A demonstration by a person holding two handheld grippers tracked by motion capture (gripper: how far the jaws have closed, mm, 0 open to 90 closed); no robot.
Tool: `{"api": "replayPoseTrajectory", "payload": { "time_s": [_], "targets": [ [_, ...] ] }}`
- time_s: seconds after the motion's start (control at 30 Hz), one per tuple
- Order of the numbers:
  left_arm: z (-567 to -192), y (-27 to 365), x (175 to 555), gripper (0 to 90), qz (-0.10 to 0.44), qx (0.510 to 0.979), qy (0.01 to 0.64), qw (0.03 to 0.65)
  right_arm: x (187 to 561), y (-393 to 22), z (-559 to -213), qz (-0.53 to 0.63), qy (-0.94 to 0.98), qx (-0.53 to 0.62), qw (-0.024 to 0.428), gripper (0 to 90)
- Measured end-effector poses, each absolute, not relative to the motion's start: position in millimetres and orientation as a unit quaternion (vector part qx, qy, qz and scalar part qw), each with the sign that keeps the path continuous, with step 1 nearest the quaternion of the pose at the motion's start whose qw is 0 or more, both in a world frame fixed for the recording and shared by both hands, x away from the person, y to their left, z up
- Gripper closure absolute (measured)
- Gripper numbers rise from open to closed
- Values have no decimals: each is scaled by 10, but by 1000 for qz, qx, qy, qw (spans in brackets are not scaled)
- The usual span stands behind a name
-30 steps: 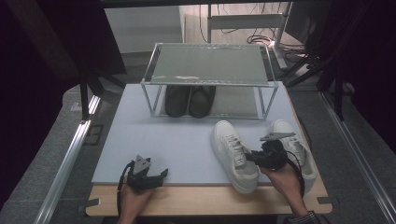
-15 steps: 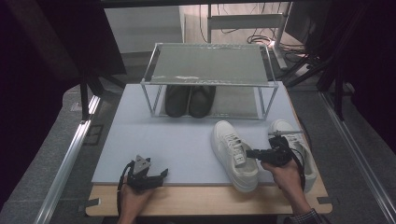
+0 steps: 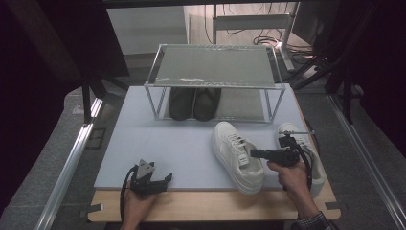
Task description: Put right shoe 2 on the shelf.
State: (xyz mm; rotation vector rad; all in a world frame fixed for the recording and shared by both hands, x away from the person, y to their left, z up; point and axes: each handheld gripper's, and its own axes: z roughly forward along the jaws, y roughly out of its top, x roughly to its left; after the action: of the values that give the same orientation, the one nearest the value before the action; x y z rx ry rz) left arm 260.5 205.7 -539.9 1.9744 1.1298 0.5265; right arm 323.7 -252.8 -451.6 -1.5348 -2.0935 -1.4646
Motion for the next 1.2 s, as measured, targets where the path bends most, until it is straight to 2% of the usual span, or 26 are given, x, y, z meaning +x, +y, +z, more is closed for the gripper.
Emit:
{"api": "replayPoseTrajectory", "payload": {
  "time_s": [1.2],
  "targets": [
    [-5400, 2057, 2607, 148, 208, 777, 446, 393, 3382, -2368, -3919, -568, -665, -471, 114, 815]
  ]
}}
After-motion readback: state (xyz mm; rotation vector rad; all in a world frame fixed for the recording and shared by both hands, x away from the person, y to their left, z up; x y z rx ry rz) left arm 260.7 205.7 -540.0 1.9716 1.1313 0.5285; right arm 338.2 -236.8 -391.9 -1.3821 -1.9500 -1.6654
